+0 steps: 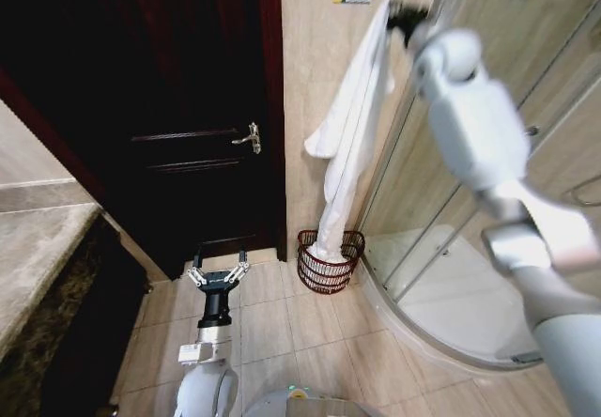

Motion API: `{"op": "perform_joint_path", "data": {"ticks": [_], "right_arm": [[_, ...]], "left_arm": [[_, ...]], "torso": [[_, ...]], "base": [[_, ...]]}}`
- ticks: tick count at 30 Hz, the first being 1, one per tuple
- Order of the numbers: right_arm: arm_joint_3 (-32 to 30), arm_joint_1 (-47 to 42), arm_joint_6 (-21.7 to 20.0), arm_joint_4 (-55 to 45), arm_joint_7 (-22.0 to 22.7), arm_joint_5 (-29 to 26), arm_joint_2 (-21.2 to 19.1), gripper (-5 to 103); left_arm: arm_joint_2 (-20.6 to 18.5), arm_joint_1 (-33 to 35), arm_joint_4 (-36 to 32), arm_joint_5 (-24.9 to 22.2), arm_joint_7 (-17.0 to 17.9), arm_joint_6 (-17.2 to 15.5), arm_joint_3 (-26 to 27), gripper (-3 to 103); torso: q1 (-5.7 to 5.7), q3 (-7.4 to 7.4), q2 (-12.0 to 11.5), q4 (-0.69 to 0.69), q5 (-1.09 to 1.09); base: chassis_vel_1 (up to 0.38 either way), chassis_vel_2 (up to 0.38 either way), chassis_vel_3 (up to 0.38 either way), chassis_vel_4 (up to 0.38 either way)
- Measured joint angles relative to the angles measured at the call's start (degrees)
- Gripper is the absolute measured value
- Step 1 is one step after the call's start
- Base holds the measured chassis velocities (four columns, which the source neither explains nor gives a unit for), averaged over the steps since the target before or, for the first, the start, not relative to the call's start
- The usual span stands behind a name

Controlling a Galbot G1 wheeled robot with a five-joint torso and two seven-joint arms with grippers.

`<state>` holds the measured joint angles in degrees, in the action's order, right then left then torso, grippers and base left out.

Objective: Discard the used towel into the hamper.

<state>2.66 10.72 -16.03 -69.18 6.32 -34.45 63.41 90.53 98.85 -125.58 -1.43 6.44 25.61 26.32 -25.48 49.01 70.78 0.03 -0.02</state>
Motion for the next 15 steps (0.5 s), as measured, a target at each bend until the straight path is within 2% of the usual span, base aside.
{"op": "perform_joint_path", "data": {"ticks": [3,8,10,11,15], "right_arm": [[-2.96,-7.67,-0.45,-3.63,-0.50,3.37,-2.36,0],[-5.82,-12.45,-1.98,-6.84,-0.59,5.18,-4.25,0],[-7.53,-14.50,-4.56,-12.33,-0.65,5.33,-6.51,0],[-7.92,-14.40,-5.67,-14.86,-0.71,4.99,-7.51,0],[-6.63,-9.30,-7.44,-17.76,-0.24,1.73,-8.74,0]], "left_arm": [[-0.19,0.08,0.20,0.19,0.00,-0.02,-0.11,100],[-0.22,0.12,0.76,0.39,-0.03,-0.03,-0.27,100],[-0.13,0.09,1.30,0.62,-0.08,-0.06,-0.37,100],[-0.06,0.01,1.57,0.81,-0.12,-0.13,-0.48,100],[0.36,-0.23,2.07,1.47,-0.38,-0.39,-0.99,100]], "torso": [[0.01,0.01,-0.01,-0.02,0.05],[0.00,0.00,-0.01,-0.02,0.04],[0.00,0.01,-0.03,-0.02,0.06],[0.00,0.00,-0.02,-0.03,0.00],[0.03,-0.01,-0.02,-0.03,0.01]], "base": [[0.000,0.000,0.000,0.000],[0.000,0.000,0.000,0.000],[0.000,0.000,0.000,0.000],[0.000,0.000,0.000,0.000],[0.000,0.000,0.000,0.000]]}}
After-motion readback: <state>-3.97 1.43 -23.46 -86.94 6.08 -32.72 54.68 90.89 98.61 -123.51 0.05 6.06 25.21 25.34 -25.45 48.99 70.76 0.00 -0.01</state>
